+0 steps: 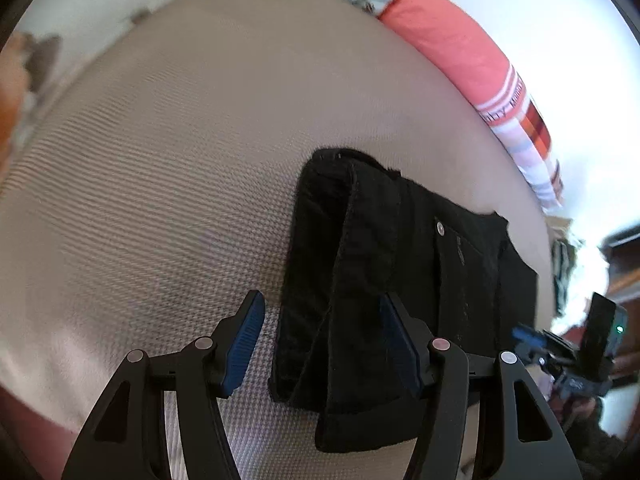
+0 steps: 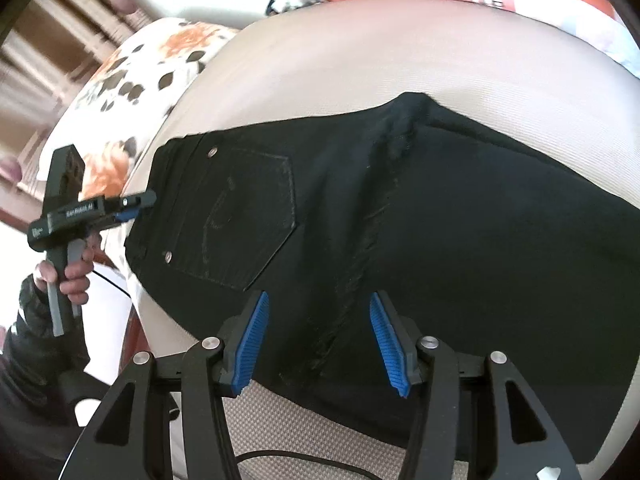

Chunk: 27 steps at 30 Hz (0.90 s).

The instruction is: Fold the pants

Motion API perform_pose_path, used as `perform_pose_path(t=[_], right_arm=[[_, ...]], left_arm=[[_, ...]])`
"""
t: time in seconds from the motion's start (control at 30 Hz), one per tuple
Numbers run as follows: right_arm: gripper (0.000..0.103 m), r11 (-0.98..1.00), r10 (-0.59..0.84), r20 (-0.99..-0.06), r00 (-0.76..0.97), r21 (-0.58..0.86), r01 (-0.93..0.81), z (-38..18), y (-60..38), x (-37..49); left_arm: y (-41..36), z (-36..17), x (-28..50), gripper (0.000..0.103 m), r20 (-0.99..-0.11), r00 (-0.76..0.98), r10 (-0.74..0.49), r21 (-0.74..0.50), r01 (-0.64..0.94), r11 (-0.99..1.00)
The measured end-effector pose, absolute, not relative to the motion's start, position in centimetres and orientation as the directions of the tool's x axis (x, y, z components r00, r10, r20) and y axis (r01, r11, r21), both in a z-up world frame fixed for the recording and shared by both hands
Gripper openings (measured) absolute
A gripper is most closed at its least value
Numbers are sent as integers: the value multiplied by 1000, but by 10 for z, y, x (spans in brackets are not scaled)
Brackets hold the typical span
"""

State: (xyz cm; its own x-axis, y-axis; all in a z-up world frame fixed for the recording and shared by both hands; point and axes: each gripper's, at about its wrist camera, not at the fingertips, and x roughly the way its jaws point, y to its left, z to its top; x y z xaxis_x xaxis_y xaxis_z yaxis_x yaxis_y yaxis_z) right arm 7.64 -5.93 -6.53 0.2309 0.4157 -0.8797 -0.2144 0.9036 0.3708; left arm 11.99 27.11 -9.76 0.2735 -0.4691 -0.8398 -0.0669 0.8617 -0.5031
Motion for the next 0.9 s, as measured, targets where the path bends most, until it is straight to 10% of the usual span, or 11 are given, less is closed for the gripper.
perform_pose_path(t=[0.6,0.9], right_arm=[[52,929,366,-876,316,366,-61,-52,-77,89],[52,929,355,-870,343,369,-26,-56,-80,98]], left_arm=[[299,-130,159,59,-547,100,-831,-836,-7,549],[266,-123,166,58,-604,130,-786,-786,60,615]])
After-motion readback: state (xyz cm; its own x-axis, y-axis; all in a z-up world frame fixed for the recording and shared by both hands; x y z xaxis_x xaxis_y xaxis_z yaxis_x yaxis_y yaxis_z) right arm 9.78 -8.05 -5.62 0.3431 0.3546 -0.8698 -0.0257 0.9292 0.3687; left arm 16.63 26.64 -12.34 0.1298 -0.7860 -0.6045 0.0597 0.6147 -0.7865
